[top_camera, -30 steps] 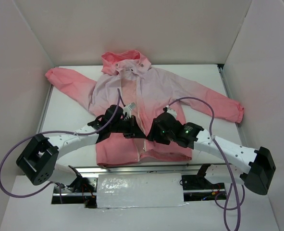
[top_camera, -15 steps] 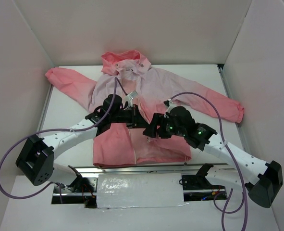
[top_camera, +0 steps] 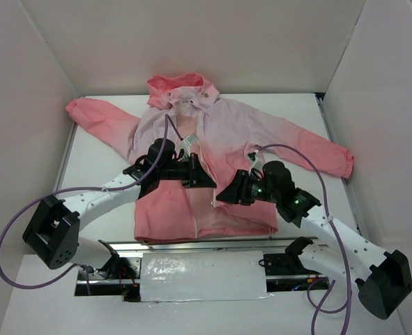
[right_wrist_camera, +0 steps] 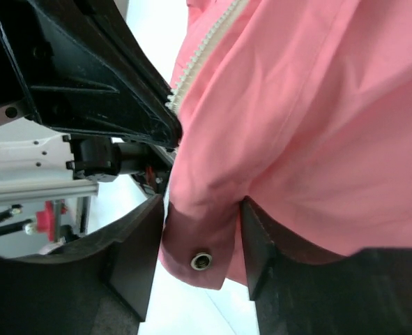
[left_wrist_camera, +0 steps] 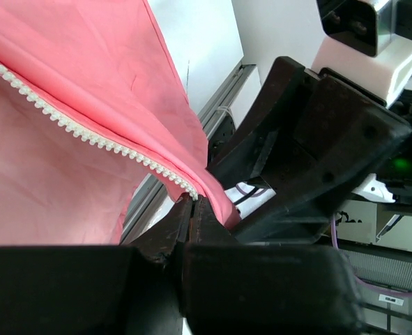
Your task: Zip up the jacket
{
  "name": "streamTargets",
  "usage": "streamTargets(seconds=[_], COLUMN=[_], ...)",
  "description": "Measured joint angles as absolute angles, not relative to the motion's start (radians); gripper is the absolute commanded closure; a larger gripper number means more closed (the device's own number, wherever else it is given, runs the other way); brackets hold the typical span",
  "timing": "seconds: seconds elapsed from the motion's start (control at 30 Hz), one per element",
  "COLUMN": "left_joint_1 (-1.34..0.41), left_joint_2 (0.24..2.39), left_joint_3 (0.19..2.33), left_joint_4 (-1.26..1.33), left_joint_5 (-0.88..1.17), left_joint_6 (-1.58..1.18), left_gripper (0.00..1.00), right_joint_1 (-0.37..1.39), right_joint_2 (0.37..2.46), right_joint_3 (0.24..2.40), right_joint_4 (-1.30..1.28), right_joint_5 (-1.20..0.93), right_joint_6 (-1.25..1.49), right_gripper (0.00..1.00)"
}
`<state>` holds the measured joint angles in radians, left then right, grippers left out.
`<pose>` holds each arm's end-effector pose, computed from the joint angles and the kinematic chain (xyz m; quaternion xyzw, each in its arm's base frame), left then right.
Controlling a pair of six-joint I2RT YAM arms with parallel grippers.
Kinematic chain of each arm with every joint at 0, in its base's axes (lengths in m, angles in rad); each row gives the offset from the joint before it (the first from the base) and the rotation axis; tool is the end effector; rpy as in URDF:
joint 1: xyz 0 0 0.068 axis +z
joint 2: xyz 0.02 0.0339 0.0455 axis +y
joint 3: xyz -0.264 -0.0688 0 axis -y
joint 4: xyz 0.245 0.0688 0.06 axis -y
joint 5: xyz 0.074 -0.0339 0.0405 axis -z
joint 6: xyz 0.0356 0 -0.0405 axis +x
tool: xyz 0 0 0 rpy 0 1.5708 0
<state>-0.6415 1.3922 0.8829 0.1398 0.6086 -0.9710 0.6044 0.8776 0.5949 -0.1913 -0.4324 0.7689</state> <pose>0.2382 -0.2033 0.2690 0.0380 0.8042 -0.5602 0.1949 0.1544 0.1247 0.2573 -0.0430 0.8399 0.4644 0.2777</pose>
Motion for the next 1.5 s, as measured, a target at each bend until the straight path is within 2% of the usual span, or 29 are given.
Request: streamTargets(seconds=[0.13,0.3,0.77,0.9,1.23,1.33,1.5], left_joint_1=[-0.639,-0.639,-0.637,-0.636,-0.630,-0.630,-0.627], left_joint_2=[1.393,1.393,1.393,1.393,1.393,1.393,1.394], left_joint_3=[0.883,0.884,0.887,0.889,0.889,0.889,0.890], left_joint_4=[0.133,0.125,0.119,0.118,0.110,0.109,0.102], left_joint_5=[0.609,0.609,0.608,0.607,0.603,0.599,0.584], left_joint_6=[-0.967,-0.964,-0.965,-0.966,-0.969,-0.969,-0.969], left_gripper=[1.00,1.00,1.00,1.00,1.00,1.00,1.00], right_joint_1=[0.575,0.573,0.572,0.571,0.572,0.571,0.572], right_joint_2=[0.873,0.881,0.949,0.963,0.990,0.993,1.004], right_joint_3=[0.562,0.556,0.555,0.555,0.556,0.556,0.556], right_joint_4=[-0.152,-0.119,-0.067,-0.068,-0.082,-0.073,-0.047], right_joint_5=[-0.481,-0.520,-0.588,-0.587,-0.564,-0.569,-0.596], right_joint_6=[0.789,0.795,0.802,0.799,0.794,0.794,0.821], right_gripper=[0.59,0.59,0.55,0.51,0.52,0.48,0.47])
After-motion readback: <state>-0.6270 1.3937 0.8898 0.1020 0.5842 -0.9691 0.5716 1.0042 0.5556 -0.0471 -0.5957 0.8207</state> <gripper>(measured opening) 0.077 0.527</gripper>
